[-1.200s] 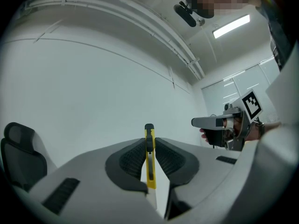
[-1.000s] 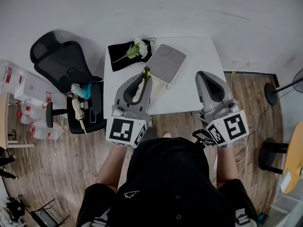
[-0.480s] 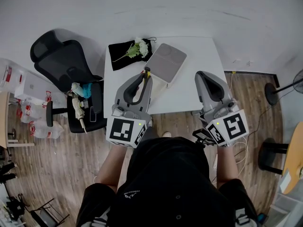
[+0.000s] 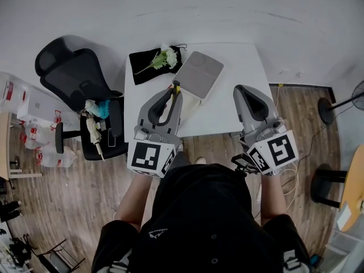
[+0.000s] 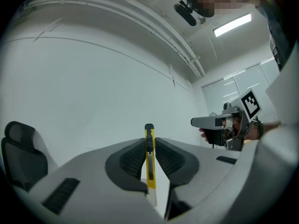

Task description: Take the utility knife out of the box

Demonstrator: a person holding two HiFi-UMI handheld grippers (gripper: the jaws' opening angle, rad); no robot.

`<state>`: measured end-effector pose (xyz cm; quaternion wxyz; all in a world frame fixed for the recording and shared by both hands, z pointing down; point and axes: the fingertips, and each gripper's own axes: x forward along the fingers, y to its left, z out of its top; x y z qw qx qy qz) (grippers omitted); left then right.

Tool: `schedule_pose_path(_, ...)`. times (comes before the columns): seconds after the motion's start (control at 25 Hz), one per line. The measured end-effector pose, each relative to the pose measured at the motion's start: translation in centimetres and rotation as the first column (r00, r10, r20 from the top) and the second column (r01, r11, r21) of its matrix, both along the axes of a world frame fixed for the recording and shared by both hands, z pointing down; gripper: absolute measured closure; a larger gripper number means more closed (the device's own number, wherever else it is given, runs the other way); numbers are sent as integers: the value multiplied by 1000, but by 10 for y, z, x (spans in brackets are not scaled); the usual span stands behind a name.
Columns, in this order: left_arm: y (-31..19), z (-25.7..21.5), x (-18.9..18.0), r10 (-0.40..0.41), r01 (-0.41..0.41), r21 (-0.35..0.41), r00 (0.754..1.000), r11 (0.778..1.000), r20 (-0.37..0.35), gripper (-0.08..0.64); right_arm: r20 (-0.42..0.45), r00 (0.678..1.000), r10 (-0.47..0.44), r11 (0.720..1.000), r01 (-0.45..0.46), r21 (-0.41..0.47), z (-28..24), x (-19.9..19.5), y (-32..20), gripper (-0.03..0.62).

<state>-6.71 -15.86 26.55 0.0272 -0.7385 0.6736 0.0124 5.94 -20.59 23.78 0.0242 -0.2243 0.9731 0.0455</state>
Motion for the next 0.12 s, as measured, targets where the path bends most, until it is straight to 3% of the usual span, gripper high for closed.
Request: schedule_pose_path(0.12, -1, 4, -1, -1, 1, -5, 1000, 1000, -1, 497, -6, 1000, -1, 1000, 1, -4, 3, -1, -1, 588)
